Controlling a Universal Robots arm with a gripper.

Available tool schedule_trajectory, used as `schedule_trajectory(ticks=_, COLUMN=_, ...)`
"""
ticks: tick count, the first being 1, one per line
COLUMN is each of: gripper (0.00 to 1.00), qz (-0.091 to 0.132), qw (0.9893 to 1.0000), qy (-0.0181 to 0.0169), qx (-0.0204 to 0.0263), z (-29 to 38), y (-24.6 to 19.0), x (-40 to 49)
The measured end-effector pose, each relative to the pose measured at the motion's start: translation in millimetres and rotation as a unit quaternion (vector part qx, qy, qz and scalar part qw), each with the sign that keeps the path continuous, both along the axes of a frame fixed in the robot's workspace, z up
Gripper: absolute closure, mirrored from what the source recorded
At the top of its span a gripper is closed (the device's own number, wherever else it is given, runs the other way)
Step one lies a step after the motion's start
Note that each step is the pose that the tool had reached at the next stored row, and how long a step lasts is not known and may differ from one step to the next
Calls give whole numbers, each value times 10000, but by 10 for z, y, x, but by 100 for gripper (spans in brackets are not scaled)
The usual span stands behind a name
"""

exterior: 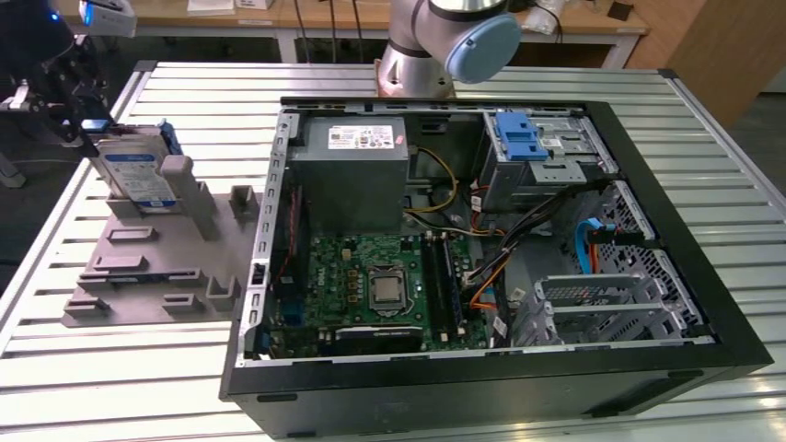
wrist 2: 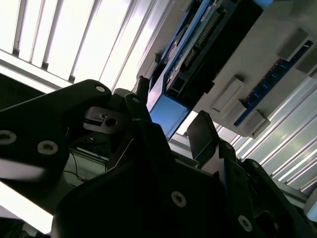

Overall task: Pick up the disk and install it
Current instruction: 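Pick up the disk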

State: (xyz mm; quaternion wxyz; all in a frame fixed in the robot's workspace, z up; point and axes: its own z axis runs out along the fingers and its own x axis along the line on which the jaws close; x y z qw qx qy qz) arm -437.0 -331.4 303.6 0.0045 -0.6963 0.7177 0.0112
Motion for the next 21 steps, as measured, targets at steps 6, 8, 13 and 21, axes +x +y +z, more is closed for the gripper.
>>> schedule_trajectory(ticks=6, gripper=49, qz=1, qw=10000, qy=0, qx=2, z=-70, y=7, x=-22)
schedule_trajectory(ticks=8, gripper=49, qz=5, qw=10000, qy=0, qx=2, z=-85, y=10, x=-22)
schedule_trajectory(ticks=13, gripper=49, qz=126, qw=9999, qy=-1, qx=2, z=-112, y=14, x=-22)
schedule_trajectory(ticks=21, gripper=49, qz=128, qw=9999, qy=0, qx=2, z=-136, y=14, x=-21)
